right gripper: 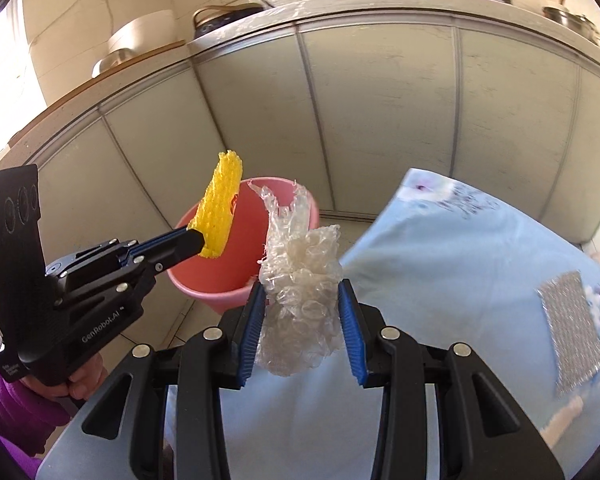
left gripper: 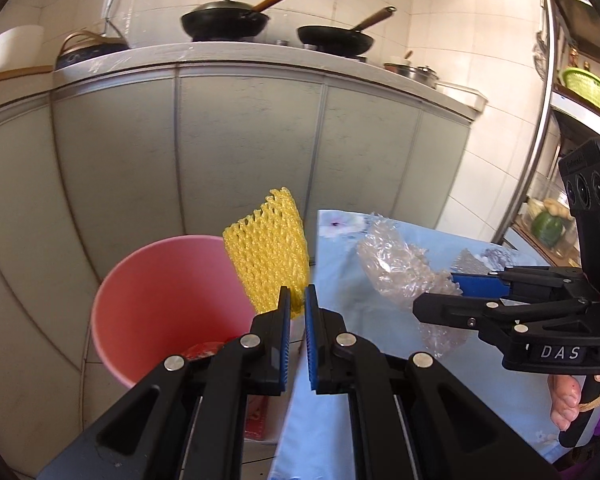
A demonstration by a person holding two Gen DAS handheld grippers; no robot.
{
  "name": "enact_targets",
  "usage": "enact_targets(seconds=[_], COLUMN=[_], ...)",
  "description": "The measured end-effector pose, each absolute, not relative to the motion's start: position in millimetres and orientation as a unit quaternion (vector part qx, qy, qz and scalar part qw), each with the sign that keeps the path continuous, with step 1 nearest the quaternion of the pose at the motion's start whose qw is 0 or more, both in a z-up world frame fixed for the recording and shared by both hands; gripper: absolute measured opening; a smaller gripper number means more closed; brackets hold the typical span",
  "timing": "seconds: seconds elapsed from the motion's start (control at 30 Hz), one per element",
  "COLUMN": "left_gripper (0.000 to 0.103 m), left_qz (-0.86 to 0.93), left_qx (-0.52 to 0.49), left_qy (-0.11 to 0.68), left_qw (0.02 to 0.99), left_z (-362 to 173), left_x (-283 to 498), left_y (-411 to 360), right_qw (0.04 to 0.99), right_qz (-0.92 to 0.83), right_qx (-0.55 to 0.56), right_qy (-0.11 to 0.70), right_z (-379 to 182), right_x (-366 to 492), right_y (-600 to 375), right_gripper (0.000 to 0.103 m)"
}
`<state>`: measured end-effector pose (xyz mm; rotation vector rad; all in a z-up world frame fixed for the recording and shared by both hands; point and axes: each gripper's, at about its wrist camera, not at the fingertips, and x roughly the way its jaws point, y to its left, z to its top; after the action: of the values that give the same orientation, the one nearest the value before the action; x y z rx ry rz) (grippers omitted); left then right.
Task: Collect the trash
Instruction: 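Carry the yellow sponge and bubble wrap with both tools over the pink bucket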
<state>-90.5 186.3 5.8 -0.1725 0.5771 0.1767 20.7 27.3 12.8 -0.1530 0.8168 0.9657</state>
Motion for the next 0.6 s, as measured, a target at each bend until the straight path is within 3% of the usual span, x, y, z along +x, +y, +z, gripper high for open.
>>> enact_targets(seconds=[0.6], left_gripper=[0.006], left_qz=[0.15], left_qx=[-0.122], left_qy=[0.324], left_qw=[0.926], left_z=[-31], left_x=[-98], left_y=[243], right_qw=[0.766], right_qz=[0.476], right_qx=[-0.087], right_qy=[0.422], right_z=[-18], right_x=[40], right_y=[126], right_gripper=[0.038])
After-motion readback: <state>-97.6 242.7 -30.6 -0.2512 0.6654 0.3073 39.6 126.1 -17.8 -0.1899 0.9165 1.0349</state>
